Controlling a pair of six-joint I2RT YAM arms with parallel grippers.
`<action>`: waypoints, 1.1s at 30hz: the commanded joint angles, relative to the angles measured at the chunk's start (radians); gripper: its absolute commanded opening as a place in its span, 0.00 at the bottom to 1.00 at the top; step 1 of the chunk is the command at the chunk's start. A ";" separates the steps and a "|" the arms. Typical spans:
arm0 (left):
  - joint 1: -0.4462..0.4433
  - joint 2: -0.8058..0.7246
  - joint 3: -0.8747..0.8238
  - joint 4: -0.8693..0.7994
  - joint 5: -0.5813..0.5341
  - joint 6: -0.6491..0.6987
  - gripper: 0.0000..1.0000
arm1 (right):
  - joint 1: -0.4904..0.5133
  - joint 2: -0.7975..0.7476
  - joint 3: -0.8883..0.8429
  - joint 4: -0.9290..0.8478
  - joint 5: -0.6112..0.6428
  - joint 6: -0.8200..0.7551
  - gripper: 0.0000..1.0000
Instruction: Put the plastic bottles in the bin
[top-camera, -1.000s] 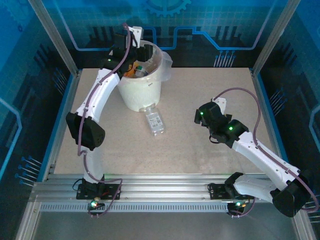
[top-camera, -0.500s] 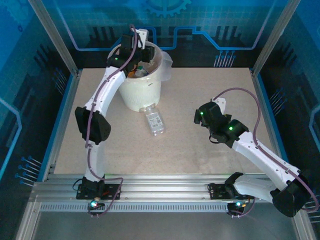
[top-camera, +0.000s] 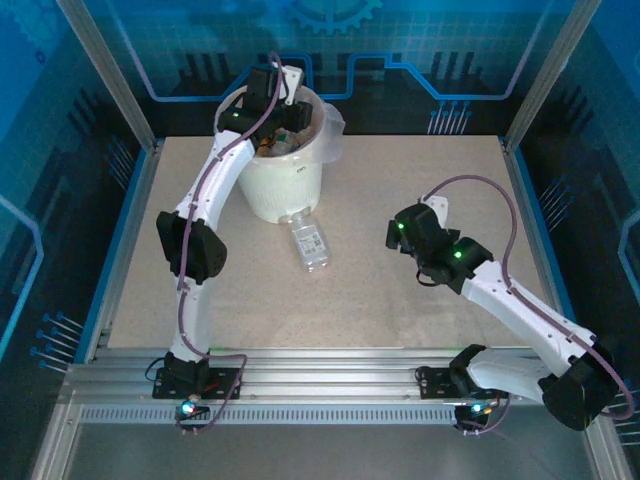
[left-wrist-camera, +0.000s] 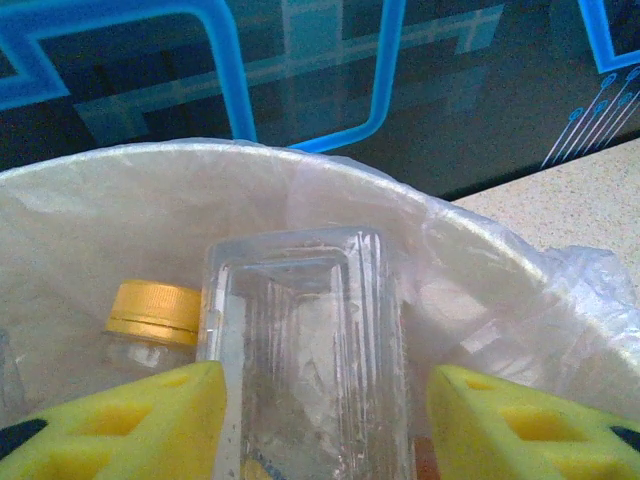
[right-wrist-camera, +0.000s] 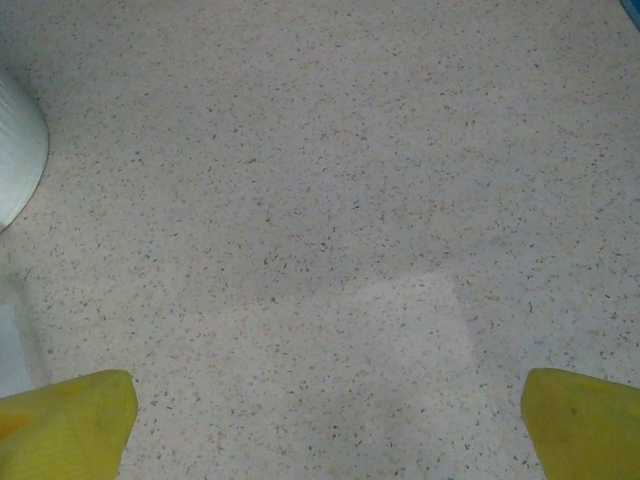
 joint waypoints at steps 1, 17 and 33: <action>-0.005 -0.078 0.022 -0.025 0.042 -0.007 0.63 | 0.000 0.013 0.021 -0.007 -0.014 -0.005 1.00; -0.005 -0.672 -0.676 0.442 -0.037 -0.107 0.99 | 0.163 0.228 0.138 0.079 -0.138 -0.209 1.00; -0.003 -1.296 -1.490 0.619 -0.262 -0.403 0.99 | 0.237 0.616 0.369 0.116 -0.431 -0.273 1.00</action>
